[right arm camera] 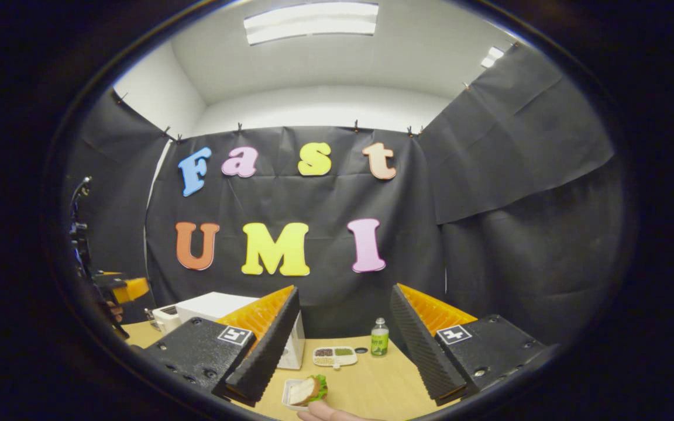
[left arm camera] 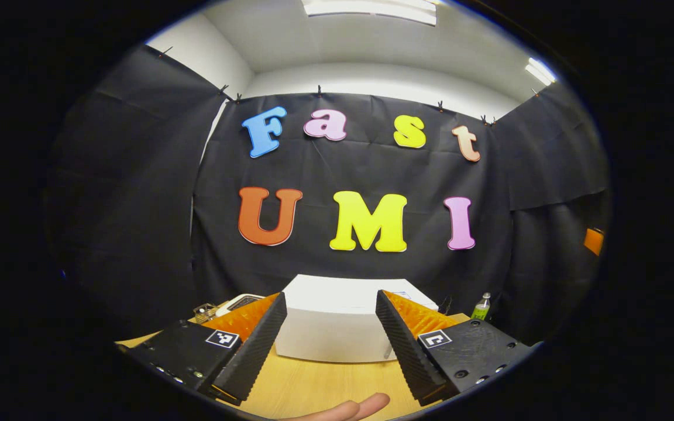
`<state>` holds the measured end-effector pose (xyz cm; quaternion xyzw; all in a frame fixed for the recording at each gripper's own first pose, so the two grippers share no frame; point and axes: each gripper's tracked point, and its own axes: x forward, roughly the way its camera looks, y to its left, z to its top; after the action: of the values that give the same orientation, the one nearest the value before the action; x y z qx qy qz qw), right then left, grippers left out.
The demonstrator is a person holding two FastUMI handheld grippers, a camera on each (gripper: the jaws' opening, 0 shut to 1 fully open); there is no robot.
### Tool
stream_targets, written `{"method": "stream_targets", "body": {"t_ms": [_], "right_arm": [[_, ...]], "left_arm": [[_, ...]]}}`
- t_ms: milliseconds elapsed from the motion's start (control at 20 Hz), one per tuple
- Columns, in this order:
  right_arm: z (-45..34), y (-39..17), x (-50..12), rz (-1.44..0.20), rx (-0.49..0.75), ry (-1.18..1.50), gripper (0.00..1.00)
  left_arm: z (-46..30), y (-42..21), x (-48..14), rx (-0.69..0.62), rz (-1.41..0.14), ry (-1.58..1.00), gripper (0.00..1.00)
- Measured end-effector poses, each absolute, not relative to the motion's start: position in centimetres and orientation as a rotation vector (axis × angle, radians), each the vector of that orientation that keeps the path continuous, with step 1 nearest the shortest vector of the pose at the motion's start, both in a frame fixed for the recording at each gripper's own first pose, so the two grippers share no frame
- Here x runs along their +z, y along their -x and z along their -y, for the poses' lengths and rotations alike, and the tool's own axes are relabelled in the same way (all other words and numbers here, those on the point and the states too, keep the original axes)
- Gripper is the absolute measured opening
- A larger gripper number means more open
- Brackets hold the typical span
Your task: Open the microwave oven with the left hand, put the food in, and close the microwave oven.
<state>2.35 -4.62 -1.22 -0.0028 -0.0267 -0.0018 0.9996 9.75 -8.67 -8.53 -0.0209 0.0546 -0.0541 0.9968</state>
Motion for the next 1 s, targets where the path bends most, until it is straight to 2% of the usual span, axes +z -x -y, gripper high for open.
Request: {"method": "stream_targets", "body": {"t_ms": [100,150,400,450,600,650,700,750,800,850,900,1000], "right_arm": [[5.0,-2.1,-0.8,0.088,0.009,-0.035,0.92],[5.4,-1.9,-0.6,0.107,0.012,-0.047,0.91],[7.5,-1.0,0.1,0.173,0.013,-0.053,0.91],[7.8,-0.8,0.2,0.186,0.014,-0.053,0.99],[8.6,-0.9,-0.5,0.19,0.013,-0.037,0.99],[8.8,-0.9,-0.5,0.193,0.018,-0.047,0.99],[9.0,-0.7,-0.5,0.204,0.029,-0.063,0.99],[9.2,-0.9,-0.7,0.205,0.034,-0.073,0.99],[9.7,-1.3,-1.5,0.195,0.029,-0.075,0.99],[10.2,-1.8,-2.6,0.174,0.022,-0.075,0.99],[10.3,-2.2,-3.5,0.147,0.024,-0.078,0.99],[10.1,-2.9,-5.5,0.083,0.047,-0.094,0.99]], "left_arm": [[11.5,-11.7,-11.3,-0.152,-0.154,0.098,0.84],[13.1,-12.7,-12.7,-0.176,-0.181,0.129,0.95],[17.6,-18.5,-19.6,-0.178,-0.238,0.098,0.95],[18.4,-19.4,-21.3,-0.178,-0.258,0.088,0.95],[21.8,-20.6,-25.1,-0.229,-0.327,0.088,0.96],[22.5,-21.0,-25.9,-0.239,-0.327,0.073,0.96],[23.0,-21.3,-26.6,-0.242,-0.321,0.048,0.9],[23.6,-21.7,-27.0,-0.243,-0.302,0.014,0.96],[24.0,-22.1,-27.3,-0.238,-0.277,-0.035,0.84],[24.4,-22.7,-27.5,-0.244,-0.25,-0.082,0.84],[24.3,-22.9,-27.9,-0.22,-0.237,-0.114,0.95],[25.5,-23.1,-28.7,-0.243,-0.242,-0.083,0.94]]}}
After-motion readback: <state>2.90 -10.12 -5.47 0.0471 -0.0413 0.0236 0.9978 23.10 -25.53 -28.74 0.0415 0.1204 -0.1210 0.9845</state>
